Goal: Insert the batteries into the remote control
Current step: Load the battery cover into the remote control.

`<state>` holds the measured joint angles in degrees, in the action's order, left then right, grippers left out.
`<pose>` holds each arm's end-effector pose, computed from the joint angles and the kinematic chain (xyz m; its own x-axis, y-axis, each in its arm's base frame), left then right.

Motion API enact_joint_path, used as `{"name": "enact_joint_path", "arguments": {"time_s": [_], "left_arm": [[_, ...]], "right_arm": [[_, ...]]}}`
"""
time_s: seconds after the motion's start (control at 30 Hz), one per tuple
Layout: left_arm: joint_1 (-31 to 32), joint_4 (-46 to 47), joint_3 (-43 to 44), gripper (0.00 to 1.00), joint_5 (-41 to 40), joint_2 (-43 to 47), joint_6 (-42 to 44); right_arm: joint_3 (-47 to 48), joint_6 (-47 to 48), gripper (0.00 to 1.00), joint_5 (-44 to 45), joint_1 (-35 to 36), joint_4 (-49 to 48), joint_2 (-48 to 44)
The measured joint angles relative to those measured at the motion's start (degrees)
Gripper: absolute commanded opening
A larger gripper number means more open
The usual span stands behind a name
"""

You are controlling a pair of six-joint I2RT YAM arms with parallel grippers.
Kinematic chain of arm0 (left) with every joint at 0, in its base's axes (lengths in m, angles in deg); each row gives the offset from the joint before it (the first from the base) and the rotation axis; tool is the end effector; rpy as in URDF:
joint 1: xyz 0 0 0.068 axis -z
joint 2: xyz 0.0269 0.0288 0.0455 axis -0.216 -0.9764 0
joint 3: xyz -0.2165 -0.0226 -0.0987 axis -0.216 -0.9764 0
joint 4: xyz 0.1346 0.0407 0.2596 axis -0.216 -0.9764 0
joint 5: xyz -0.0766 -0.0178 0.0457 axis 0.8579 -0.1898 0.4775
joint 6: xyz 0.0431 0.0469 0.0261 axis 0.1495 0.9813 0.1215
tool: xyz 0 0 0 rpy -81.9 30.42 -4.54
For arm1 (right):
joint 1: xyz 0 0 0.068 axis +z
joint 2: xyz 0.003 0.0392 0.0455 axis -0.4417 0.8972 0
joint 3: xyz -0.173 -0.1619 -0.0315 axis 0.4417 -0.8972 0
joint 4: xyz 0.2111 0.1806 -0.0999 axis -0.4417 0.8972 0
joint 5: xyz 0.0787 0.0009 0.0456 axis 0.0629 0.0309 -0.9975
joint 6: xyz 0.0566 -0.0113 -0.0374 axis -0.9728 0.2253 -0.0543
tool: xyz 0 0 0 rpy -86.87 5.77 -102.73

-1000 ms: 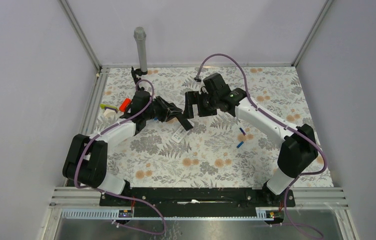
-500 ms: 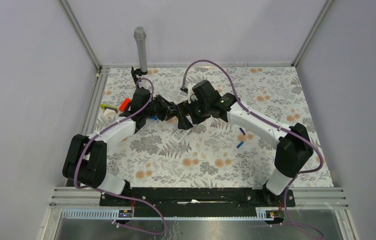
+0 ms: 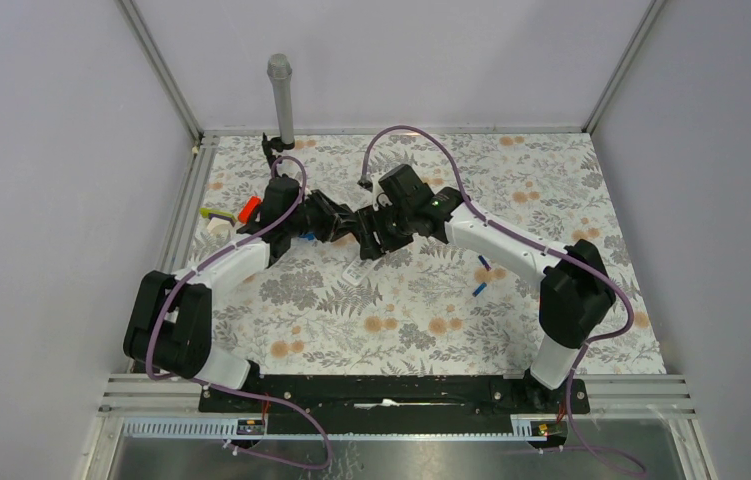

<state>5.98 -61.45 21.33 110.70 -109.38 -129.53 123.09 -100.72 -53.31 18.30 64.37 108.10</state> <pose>0.3372 -0.1407 0.1641 -0.7940 -0.6050 -0.0597 -0.2319 0.3922 -0.8902 0.3017 0.3153 0.2209 -0.6859 -0.3464 -0.6399 -0.6561 0.6748 0.3380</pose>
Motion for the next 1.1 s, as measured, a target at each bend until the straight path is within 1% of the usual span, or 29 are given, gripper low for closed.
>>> {"name": "enact_joint_path", "arguments": {"time_s": [0.1, 0.23, 0.37, 0.57, 0.77, 0.83, 0.87, 0.97, 1.1], "left_arm": [[0.0, 0.2, 0.0, 0.0, 0.26, 0.13, 0.0], [-0.04, 0.66, -0.02, 0.0, 0.57, 0.15, 0.02], [-0.11, 1.27, -0.35, 0.0, 1.09, 0.52, 0.04], [-0.33, 4.98, -2.01, 0.0, 1.62, 1.99, 0.0], [-0.46, 7.65, -2.64, 0.0, 2.43, 2.49, -0.07], [-0.46, 8.17, -2.73, 0.0, 2.67, 2.49, -0.11], [-0.46, 8.28, -2.73, 0.0, 2.73, 2.49, -0.26], [-0.46, 9.42, -2.84, 0.0, 2.91, 2.49, -0.85], [-0.46, 10.78, -2.86, 0.0, 3.15, 2.51, -1.81]], "right_arm": [[0.02, -0.28, 0.56, -0.46, 0.0, 0.04, 0.0], [0.02, -0.48, 0.53, -1.95, 0.0, 0.02, 0.0], [0.02, -0.74, 0.53, -3.61, -0.55, -0.09, -0.07], [0.02, -1.55, 0.53, -7.87, -2.12, -0.57, -0.42], [0.02, -2.47, 0.54, -9.51, -2.67, -0.98, -0.72], [0.02, -2.97, 0.6, -9.55, -2.69, -1.09, -0.72], [0.02, -3.21, 0.64, -9.6, -2.69, -1.09, -0.72], [0.2, -4.04, 0.82, -9.79, -2.67, -1.07, -0.72], [0.63, -4.7, 0.94, -10.32, -2.71, -1.29, -0.96]]}}
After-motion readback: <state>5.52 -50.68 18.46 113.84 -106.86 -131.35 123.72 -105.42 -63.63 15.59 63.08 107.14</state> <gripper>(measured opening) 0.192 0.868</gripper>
